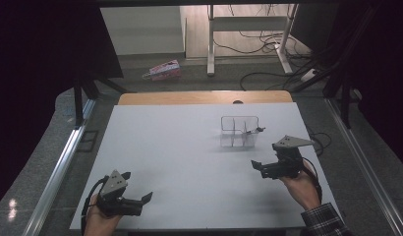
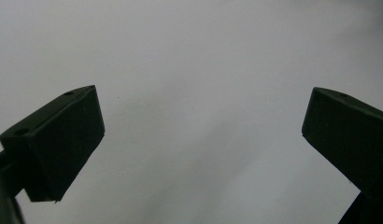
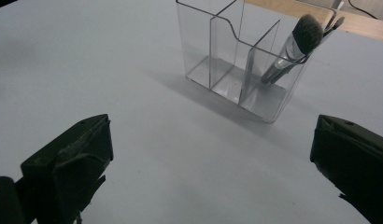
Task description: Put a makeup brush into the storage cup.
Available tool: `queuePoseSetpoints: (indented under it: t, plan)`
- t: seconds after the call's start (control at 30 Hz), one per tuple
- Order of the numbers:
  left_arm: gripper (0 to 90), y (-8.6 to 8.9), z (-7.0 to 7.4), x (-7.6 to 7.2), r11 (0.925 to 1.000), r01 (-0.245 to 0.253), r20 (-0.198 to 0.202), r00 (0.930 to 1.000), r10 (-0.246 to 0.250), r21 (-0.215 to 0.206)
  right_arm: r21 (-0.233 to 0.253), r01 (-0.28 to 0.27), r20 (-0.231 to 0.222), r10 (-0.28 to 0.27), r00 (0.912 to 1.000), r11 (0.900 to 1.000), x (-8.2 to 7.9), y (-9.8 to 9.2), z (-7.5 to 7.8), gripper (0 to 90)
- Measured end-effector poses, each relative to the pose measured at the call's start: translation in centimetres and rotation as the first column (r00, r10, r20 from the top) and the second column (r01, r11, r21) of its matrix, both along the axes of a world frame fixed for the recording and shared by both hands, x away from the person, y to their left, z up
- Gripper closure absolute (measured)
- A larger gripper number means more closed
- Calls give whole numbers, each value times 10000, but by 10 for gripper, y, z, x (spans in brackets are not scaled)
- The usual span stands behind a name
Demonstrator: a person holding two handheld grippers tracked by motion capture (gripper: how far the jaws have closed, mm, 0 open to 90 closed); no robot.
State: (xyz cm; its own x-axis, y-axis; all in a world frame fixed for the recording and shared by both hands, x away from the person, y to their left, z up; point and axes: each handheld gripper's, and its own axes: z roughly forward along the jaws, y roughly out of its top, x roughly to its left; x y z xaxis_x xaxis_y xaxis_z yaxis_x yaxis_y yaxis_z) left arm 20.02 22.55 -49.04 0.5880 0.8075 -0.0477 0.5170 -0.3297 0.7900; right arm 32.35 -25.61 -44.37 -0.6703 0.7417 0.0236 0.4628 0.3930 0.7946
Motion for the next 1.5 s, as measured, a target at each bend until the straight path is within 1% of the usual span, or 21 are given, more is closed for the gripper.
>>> queuePoseSetpoints:
  t: [0.6, 0.93, 1.27, 1.5]
  plan:
    - [0, 1, 0, -1, 10000, -18, 40, 10000, 18, -3, -170, -96, -44, 96, 9999, 9998, -18, -4, -1, 0]
    - [0, 1, 0, -1, 10000, -14, 47, 10000, 14, -23, -248, -43, 22, 44, 10000, 9997, -29, -8, -1, 0]
    - [0, 1, 0, -1, 10000, -22, 49, 10000, 22, -27, -208, 53, 44, -52, 10000, 9998, -39, -14, -1, 0]
    - [0, 1, 0, -1, 10000, -20, 43, 10000, 20, -15, -352, 101, 37, -100, 9999, 9993, -46, -16, -3, 0]
